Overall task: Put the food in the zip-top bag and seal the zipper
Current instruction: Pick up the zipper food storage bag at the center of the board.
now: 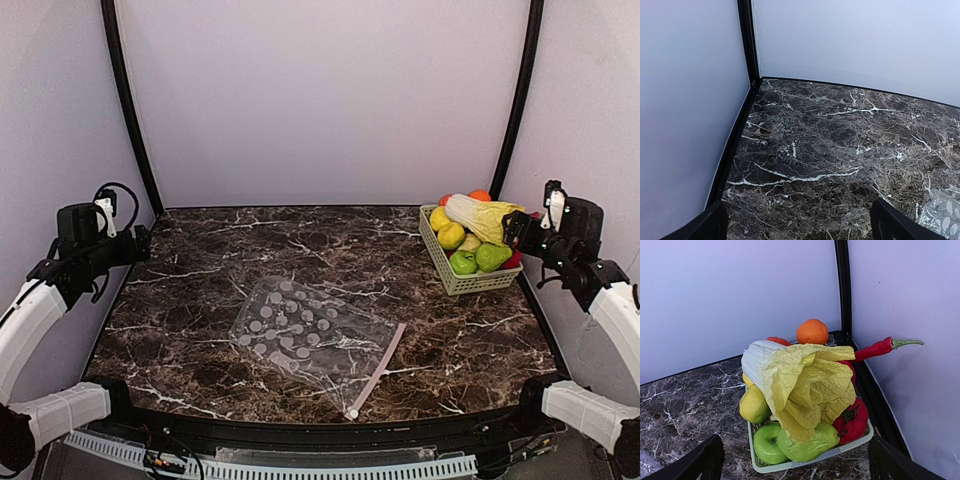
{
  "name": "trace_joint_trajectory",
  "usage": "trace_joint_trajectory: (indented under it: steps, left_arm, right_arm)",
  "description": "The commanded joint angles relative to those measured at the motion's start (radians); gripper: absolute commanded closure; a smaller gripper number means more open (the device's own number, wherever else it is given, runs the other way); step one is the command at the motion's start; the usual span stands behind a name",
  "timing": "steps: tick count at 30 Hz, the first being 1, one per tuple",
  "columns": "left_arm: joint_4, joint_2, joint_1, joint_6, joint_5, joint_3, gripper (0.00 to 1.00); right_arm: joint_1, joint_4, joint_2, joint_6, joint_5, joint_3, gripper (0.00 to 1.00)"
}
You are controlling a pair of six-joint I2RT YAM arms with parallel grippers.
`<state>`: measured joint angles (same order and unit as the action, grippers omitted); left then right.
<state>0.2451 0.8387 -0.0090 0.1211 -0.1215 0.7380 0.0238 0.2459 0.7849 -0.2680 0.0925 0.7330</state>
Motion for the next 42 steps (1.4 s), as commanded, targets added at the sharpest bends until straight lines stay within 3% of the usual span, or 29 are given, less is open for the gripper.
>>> trace_joint_trajectory:
  steps: [1, 7, 12, 20, 28, 36, 42]
  left_arm:
    - [0.033, 0.000, 0.006, 0.021, -0.009, 0.030, 0.00]
    - [0.020, -0.015, 0.006, 0.026, -0.010, 0.016, 0.00]
    - [0.033, 0.001, 0.002, 0.045, 0.077, 0.010, 0.00]
    - [-0.015, 0.098, -0.183, 0.209, 0.236, -0.036, 0.00]
    - [-0.251, 0.247, -0.405, 0.366, 0.410, -0.128, 0.00]
    - [-0.405, 0.462, -0.474, 0.431, 0.543, -0.099, 0.00]
    - [-0.422, 0.570, -0.494, 0.447, 0.515, -0.061, 0.00]
  right_arm:
    - [-0.008, -0.007, 0.008, -0.008, -0.015, 0.030, 0.01]
    - [-0.008, -0.008, 0.015, -0.003, -0.019, 0.035, 0.01]
    - [-0.008, -0.010, 0.016, 0.005, -0.058, 0.041, 0.01]
    - [-0.008, -0.004, 0.029, -0.007, -0.176, 0.047, 0.01]
    - [0.011, 0.032, 0.058, 0.023, -0.376, 0.065, 0.02]
    - [0.084, 0.041, 0.087, 0.010, -0.444, 0.057, 0.01]
    - [0.115, 0.040, 0.115, 0.015, -0.442, 0.066, 0.01]
